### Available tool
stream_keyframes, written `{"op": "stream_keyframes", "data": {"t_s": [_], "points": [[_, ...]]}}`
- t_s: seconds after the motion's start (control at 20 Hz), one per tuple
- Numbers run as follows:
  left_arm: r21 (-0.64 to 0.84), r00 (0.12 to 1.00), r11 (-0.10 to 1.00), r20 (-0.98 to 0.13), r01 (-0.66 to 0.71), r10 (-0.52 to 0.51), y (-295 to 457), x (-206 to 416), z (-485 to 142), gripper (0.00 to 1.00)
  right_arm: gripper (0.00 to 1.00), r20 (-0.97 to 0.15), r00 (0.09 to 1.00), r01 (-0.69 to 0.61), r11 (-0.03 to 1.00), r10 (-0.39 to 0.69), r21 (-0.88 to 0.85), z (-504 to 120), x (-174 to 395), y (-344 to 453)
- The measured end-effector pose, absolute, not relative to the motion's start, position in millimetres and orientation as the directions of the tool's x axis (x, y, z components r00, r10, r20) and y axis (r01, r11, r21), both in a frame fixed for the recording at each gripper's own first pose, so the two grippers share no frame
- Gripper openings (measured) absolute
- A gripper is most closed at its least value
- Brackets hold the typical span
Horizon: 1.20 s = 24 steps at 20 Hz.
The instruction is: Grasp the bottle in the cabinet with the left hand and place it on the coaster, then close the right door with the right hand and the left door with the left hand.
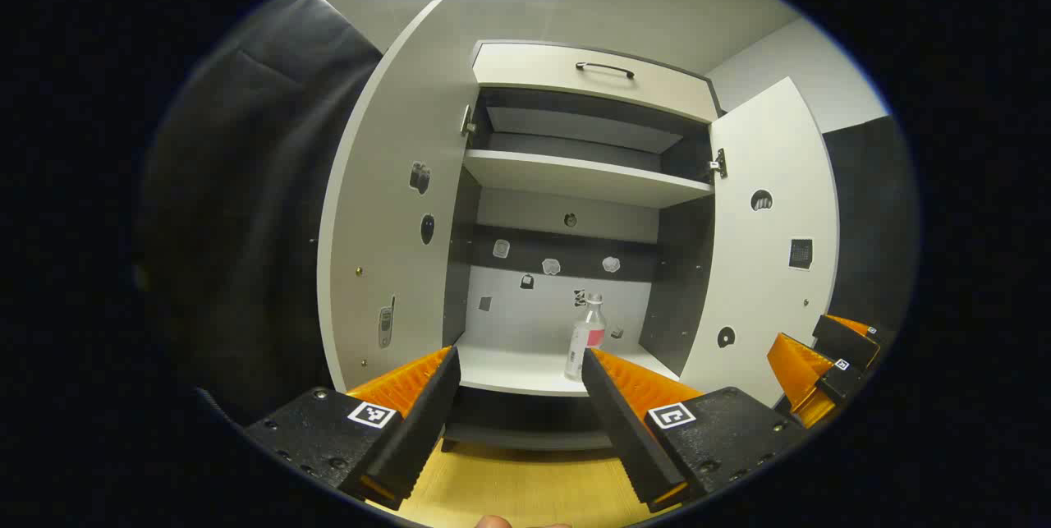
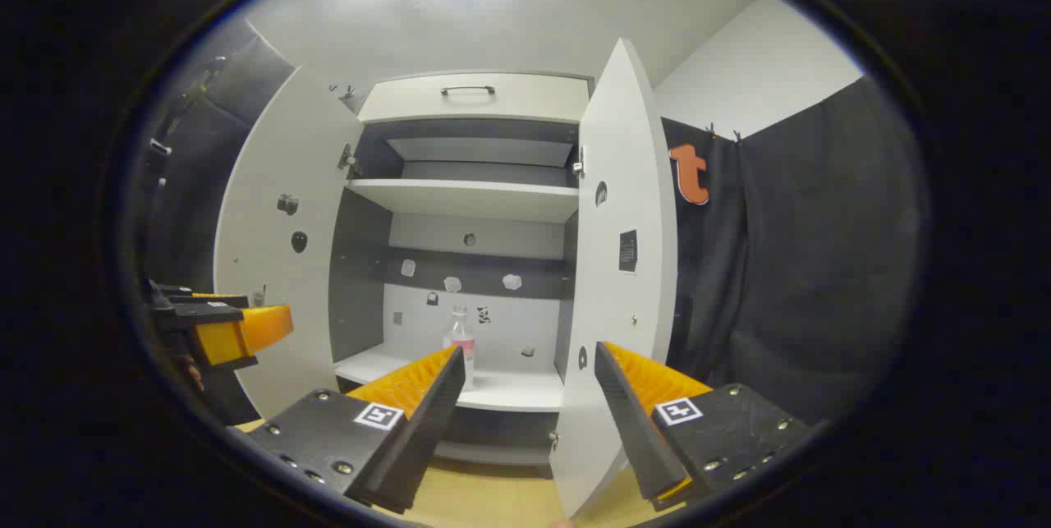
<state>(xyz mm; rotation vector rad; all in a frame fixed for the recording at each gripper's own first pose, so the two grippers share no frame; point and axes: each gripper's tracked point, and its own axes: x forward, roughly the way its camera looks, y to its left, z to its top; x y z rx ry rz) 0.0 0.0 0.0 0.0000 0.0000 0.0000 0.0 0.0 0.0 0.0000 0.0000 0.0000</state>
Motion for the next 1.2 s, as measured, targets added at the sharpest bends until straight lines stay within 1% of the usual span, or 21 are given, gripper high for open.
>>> {"op": "stream_keyframes", "data": {"t_s": [0.05,0.1,0.15,0.35,0.4,0.55,0.6,0.75,0.8,0.85,0.95,1.0,1.15,1.2], "points": [[-0.003,1.0,1.0,0.003,0.004,-0.004,-2,1,0,0.96,0.96,-0.002,1.0,-0.003,1.0,0.003,0.002,-1,1,0],[-0.003,1.0,1.0,0.005,0.007,-0.007,-3,1,0,0.96,0.93,-0.005,1.0,-0.005,1.0,0.005,0.004,-1,1,1],[0.001,1.0,1.0,0.005,0.008,-0.008,-3,1,0,0.96,0.96,-0.006,1.0,-0.006,1.0,0.006,0.005,-2,1,1],[0.015,1.0,1.0,0.006,0.004,-0.004,-4,4,-1,0.96,0.96,-0.005,1.0,-0.004,1.0,0.004,0.0,-4,4,-1],[0.013,1.0,1.0,0.005,0.006,-0.006,-5,5,-1,0.96,0.93,-0.005,1.0,-0.002,1.0,0.002,-0.001,-3,4,-2],[0.001,1.0,1.0,0.007,0.012,-0.012,-8,9,0,0.96,0.93,0.003,1.0,0.013,1.0,-0.013,-0.002,-2,6,-7],[-0.001,1.0,1.0,0.006,0.014,-0.014,-8,11,0,0.96,0.96,0.004,1.0,0.016,1.0,-0.016,-0.001,-1,6,-8],[-0.002,1.0,1.0,-0.001,0.016,-0.016,-10,13,-4,0.96,0.96,0.009,1.0,0.023,1.0,-0.023,0.005,1,8,-12],[-0.001,1.0,1.0,-0.003,0.016,-0.016,-11,14,-5,0.96,0.93,0.011,1.0,0.026,1.0,-0.026,0.004,2,8,-13],[0.003,1.0,1.0,-0.003,0.018,-0.018,-12,15,-6,0.96,0.96,0.013,0.999,0.029,1.0,-0.029,0.003,3,8,-15],[0.014,1.0,1.0,0.003,0.022,-0.022,-12,21,-5,0.96,0.96,0.021,0.999,0.036,0.999,-0.036,0.002,6,8,-19],[0.02,1.0,0.999,0.007,0.027,-0.027,-14,25,-4,0.96,0.93,0.025,0.999,0.042,0.999,-0.042,0.003,8,8,-21],[0.034,0.998,0.998,0.018,0.055,-0.055,-24,44,-3,0.95,0.93,0.043,0.996,0.073,0.997,-0.073,0.004,14,6,-33],[0.036,0.997,0.997,0.017,0.069,-0.07,-29,53,-3,0.96,0.96,0.048,0.995,0.089,0.996,-0.089,0.0,15,5,-39]]}}
